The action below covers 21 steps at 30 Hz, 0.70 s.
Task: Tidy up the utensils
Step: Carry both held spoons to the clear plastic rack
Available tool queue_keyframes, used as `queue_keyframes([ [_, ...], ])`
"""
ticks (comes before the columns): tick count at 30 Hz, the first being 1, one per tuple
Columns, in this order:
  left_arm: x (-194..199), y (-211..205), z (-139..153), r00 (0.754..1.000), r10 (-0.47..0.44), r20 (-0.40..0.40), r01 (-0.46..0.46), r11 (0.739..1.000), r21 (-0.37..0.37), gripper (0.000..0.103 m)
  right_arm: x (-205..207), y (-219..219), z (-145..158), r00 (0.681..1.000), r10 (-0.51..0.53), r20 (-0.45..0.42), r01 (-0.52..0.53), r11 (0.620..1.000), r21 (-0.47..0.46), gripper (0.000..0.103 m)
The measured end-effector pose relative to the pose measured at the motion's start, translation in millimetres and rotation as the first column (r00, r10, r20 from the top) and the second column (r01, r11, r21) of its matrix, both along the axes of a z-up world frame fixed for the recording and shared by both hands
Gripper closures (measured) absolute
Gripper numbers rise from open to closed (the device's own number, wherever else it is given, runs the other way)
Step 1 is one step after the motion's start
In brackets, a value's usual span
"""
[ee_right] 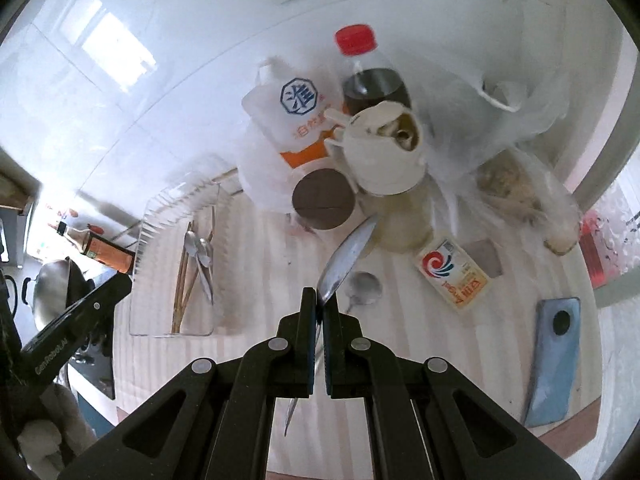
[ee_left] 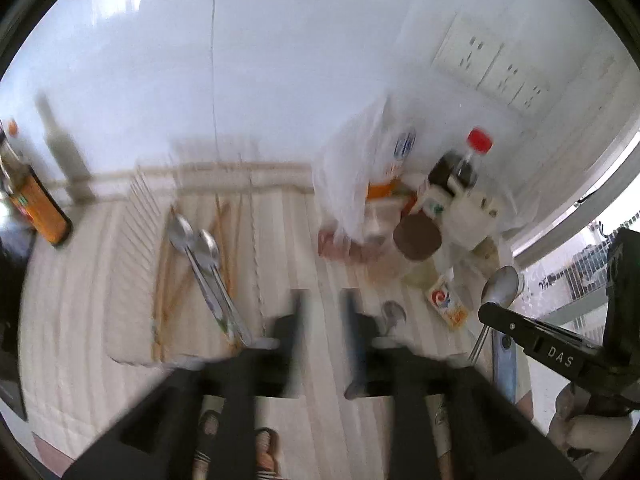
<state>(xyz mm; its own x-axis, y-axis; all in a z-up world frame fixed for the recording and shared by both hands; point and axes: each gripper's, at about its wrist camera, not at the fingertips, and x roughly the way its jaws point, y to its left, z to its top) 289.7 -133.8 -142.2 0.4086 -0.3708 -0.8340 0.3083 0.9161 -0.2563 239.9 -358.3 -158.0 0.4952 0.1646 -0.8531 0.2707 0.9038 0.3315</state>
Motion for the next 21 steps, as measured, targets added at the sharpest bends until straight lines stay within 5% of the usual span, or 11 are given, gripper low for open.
queue_keyframes([
  [1,1,-5,-9,1.000,-0.004,-0.018,0.004,1.000,-0.007,0.046,0,-1,-9,1.000,-0.004,-0.024,0.004,1.000,-0.003,0.100],
  [6,6,-59,-70,0.985,-0.108,-0.135,0.116,0.992,0.056,0.046,-15,-30,-60,0.986,-0.062,-0.156,0.063,0.998,0.002,0.100],
  [13,2,-153,-150,0.917,-0.300,-0.262,0.359,0.907,0.219,0.046,-51,-78,-111,0.948,-0.172,-0.266,0.180,0.984,0.005,0.100],
  [15,2,-166,-166,0.909,-0.309,-0.281,0.385,0.881,0.275,0.058,-57,-86,-114,0.943,-0.190,-0.273,0.200,0.980,0.007,0.100],
  [17,-3,-172,-164,0.913,-0.335,-0.232,0.396,0.866,0.306,0.098,-62,-93,-115,0.940,-0.205,-0.272,0.216,0.976,0.010,0.100],
  [21,-8,-166,-162,0.921,-0.310,-0.234,0.371,0.880,0.297,0.101,-65,-98,-112,0.943,-0.214,-0.256,0.224,0.974,0.013,0.100],
])
